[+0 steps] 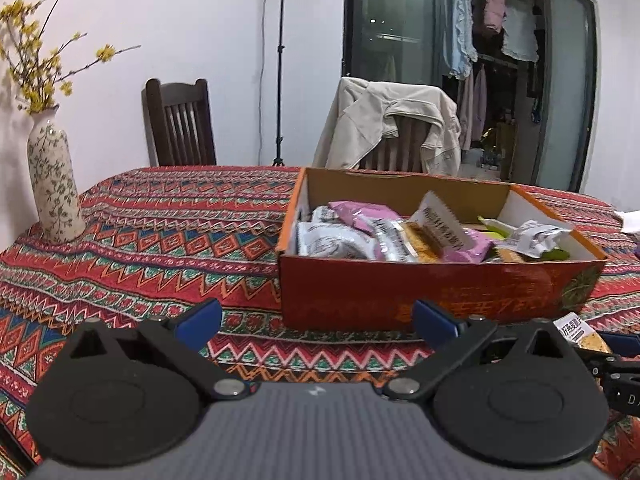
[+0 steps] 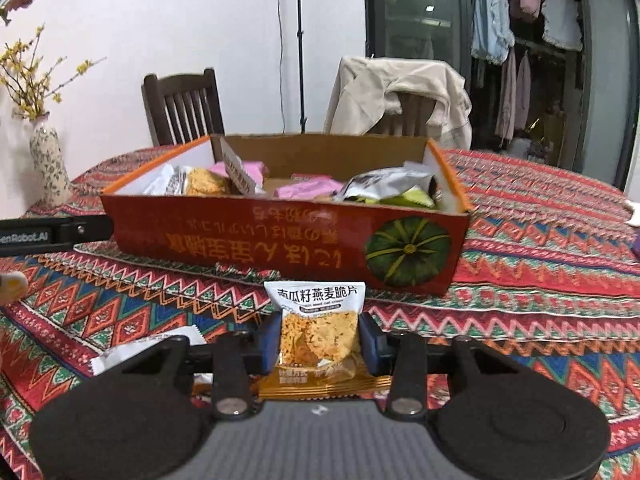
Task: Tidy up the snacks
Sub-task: 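Grasp a white printed packet with the left gripper while the right lifts its cracker packet, then carry both packets over the box with both grippers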
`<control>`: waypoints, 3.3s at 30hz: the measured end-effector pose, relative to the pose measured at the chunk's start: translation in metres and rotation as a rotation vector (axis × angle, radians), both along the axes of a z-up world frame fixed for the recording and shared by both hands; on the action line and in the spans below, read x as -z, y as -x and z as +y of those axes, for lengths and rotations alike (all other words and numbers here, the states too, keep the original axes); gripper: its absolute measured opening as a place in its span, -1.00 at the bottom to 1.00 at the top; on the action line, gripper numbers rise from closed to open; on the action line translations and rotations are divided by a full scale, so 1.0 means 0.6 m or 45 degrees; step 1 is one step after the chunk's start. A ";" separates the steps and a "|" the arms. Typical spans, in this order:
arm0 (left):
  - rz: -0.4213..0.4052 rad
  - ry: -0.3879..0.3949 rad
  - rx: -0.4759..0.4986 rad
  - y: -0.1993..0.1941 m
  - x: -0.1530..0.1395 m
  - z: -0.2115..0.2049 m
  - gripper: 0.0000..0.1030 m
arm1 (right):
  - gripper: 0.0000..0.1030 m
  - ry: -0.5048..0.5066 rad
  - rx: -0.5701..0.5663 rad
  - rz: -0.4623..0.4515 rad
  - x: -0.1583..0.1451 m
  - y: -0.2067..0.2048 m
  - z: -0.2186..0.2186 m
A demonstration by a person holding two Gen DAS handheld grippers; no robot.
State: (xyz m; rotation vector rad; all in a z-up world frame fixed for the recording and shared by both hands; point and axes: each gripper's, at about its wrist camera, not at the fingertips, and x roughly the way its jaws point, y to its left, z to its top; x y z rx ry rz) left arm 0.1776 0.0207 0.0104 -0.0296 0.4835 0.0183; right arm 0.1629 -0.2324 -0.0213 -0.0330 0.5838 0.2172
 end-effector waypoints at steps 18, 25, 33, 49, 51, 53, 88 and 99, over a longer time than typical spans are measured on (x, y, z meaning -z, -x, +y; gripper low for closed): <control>0.124 -0.041 0.137 0.051 0.002 -0.112 1.00 | -0.23 -0.076 0.100 -0.056 -0.005 0.072 -0.085; 0.171 -0.088 0.160 0.070 0.019 -0.154 1.00 | -0.23 -0.088 0.088 -0.033 0.006 0.073 -0.098; 0.245 -0.144 0.131 0.064 0.048 -0.174 1.00 | -0.23 -0.111 0.049 -0.028 0.014 0.072 -0.096; 0.275 -0.081 0.132 0.054 0.062 -0.173 -0.05 | -0.23 -0.106 0.011 -0.023 0.015 0.074 -0.092; 0.268 -0.082 0.135 0.057 0.061 -0.174 -0.08 | -0.23 -0.100 0.012 -0.023 0.015 0.073 -0.091; 0.266 -0.075 0.139 0.057 0.061 -0.173 -0.10 | -0.23 -0.094 0.011 -0.022 0.015 0.074 -0.090; -0.057 0.046 0.085 -0.045 -0.099 -0.097 -0.10 | -0.23 -0.062 0.029 -0.230 -0.125 -0.053 -0.019; -0.122 0.058 0.008 -0.147 -0.109 -0.072 -0.10 | -0.23 -0.076 0.071 -0.272 -0.137 -0.154 0.030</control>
